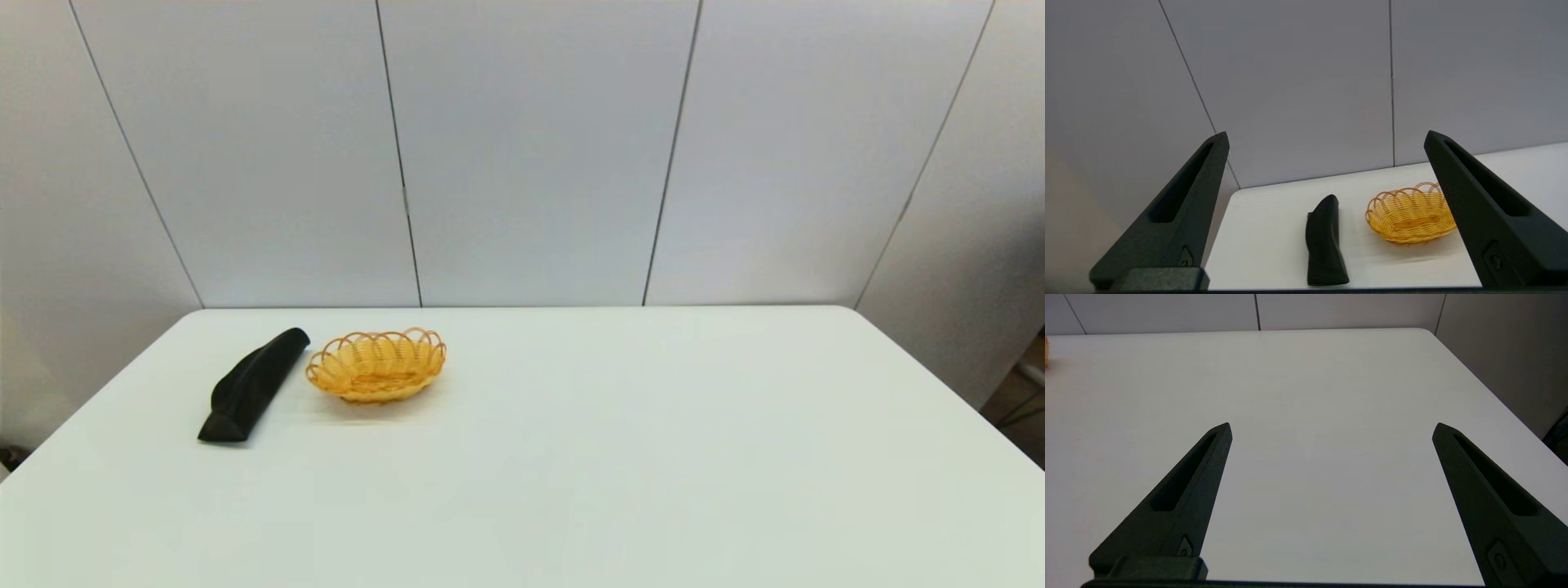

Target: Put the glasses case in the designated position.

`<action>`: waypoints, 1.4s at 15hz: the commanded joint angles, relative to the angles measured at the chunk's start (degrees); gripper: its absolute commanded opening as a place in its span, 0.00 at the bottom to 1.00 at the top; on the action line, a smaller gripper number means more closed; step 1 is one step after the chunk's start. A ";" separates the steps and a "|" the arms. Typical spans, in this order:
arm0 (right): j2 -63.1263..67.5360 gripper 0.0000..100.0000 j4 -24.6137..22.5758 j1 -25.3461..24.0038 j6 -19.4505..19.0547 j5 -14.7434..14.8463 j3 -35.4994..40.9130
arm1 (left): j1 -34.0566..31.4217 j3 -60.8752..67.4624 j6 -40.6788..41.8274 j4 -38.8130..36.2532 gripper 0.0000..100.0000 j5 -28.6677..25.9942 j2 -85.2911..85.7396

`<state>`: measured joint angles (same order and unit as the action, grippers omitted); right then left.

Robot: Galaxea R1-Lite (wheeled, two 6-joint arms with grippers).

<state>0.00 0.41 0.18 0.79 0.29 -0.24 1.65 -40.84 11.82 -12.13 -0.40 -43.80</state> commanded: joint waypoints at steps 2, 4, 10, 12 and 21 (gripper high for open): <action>0.00 1.00 0.02 -0.01 0.00 0.06 -0.02 | 3.98 12.19 -2.24 -6.59 1.00 2.69 10.23; 0.00 1.00 0.02 -0.01 0.00 0.06 0.07 | 3.98 16.23 -4.18 -7.56 1.00 2.60 14.88; 0.00 1.00 -0.06 -0.01 0.00 0.06 -0.02 | 3.89 23.35 -9.54 -14.50 1.00 3.04 24.38; 0.00 1.00 0.02 -0.01 0.00 -0.03 -0.02 | 3.89 25.28 -9.89 -16.87 1.00 3.04 27.19; 0.00 1.00 -0.06 -0.01 0.00 0.06 -0.02 | 3.28 26.34 -13.93 -21.27 1.00 7.52 27.45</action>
<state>0.00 0.40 0.18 0.79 0.33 -0.24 5.53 -14.28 -2.04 -33.95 7.22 -16.07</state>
